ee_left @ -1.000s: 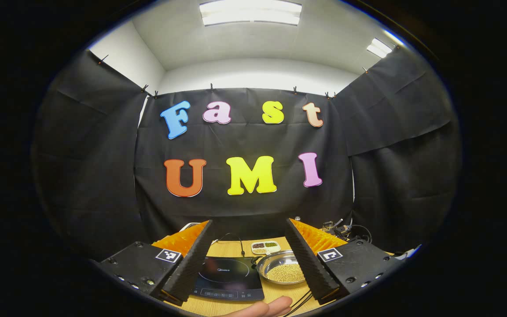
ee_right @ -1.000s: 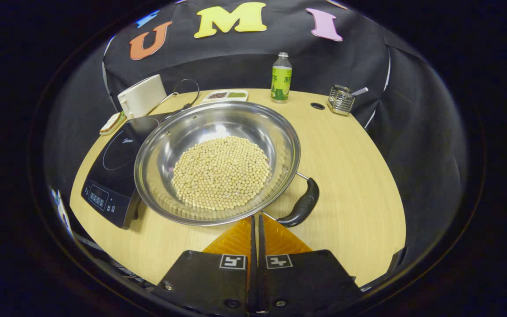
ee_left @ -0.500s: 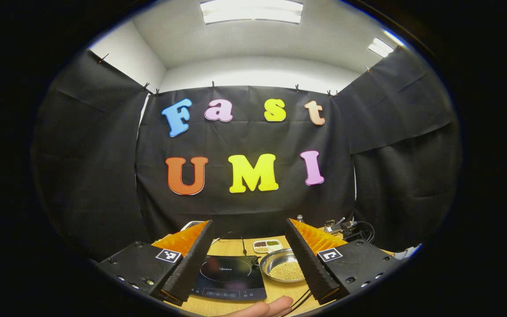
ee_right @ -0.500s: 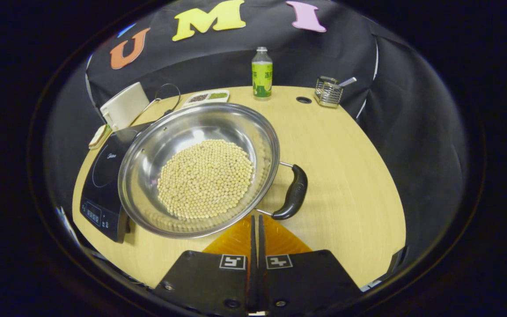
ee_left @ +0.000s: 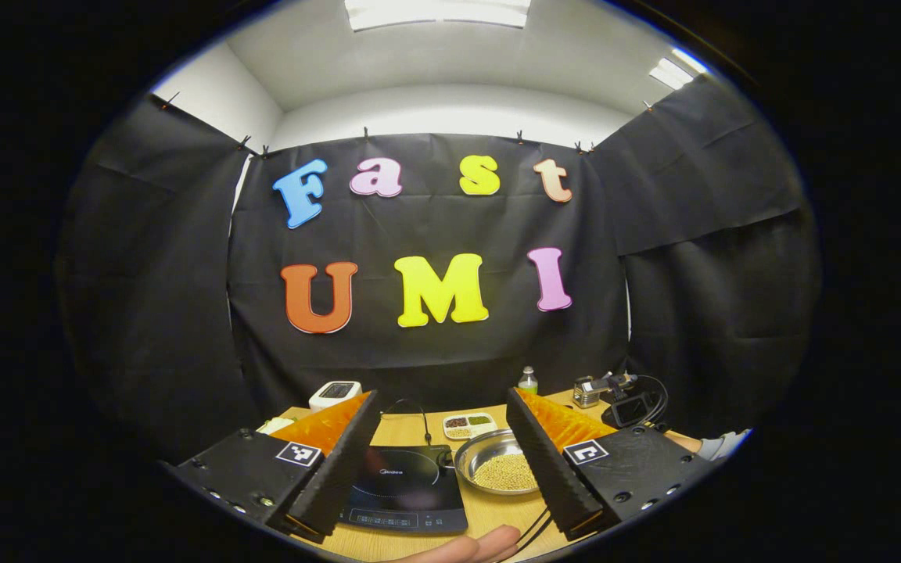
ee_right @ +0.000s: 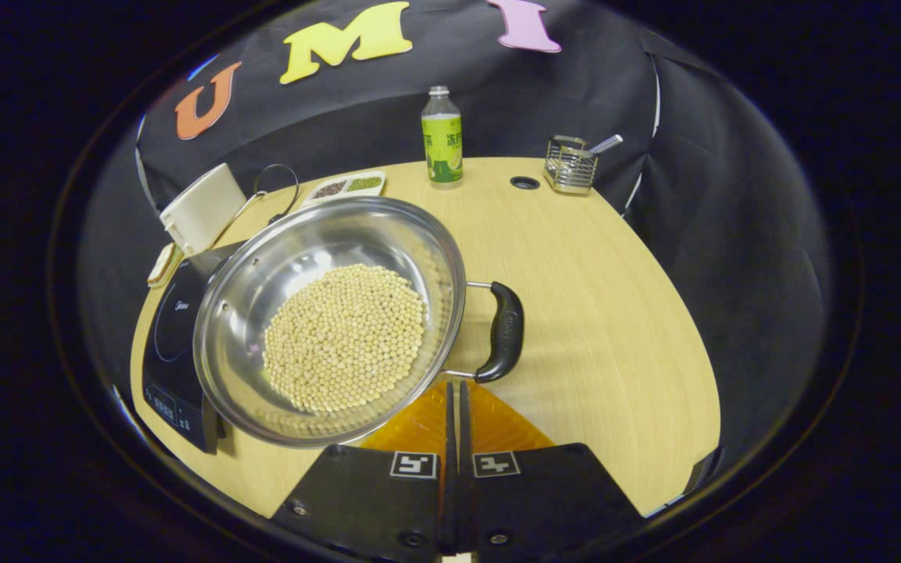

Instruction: First push the handle of the pot to place it horizontally, then grasp the pot with both hands and set it on the induction cooktop.

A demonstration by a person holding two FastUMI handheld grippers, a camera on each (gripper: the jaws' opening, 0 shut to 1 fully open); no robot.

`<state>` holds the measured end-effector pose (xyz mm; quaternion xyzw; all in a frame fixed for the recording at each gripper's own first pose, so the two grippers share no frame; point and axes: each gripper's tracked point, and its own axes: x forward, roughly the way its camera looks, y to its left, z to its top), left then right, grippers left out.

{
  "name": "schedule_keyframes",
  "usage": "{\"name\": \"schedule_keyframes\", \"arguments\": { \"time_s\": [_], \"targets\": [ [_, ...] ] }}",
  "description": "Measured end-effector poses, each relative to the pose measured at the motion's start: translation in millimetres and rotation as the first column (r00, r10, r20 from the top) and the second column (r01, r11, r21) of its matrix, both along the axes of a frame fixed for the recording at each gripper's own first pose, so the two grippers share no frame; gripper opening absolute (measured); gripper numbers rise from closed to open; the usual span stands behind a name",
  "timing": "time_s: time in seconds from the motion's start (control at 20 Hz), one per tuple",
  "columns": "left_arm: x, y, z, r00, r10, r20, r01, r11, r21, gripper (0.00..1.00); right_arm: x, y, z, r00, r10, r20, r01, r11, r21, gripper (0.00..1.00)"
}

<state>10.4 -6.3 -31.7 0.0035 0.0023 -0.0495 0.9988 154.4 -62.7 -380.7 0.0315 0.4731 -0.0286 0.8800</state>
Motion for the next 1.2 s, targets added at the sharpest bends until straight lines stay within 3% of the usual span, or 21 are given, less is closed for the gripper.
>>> {"name": "schedule_keyframes", "arguments": {
  "time_s": [0.3, 0.6, 1.2],
  "targets": [
    [31.9, 4.7, -4.3, 0.999, 0.027, -0.039, -0.027, 1.0, 0.006, 0.96, 17.7, -7.2, -9.1, 1.0, -0.004, -0.021, 0.005, 0.999, 0.048, 0.04],
    [50.2, 15.5, -0.6, 0.995, 0.087, -0.049, -0.089, 0.995, -0.037, 0.97, 34.4, -9.5, -3.3, 1.0, 0.017, 0.014, -0.018, 0.999, 0.047, 0.0],
    [95.6, 5.3, -39.2, 0.991, 0.063, -0.122, -0.068, 0.997, -0.04, 0.97, 49.7, -11.6, 0.1, 0.998, 0.039, 0.047, -0.044, 0.993, 0.111, 0.04]
  ]
}}
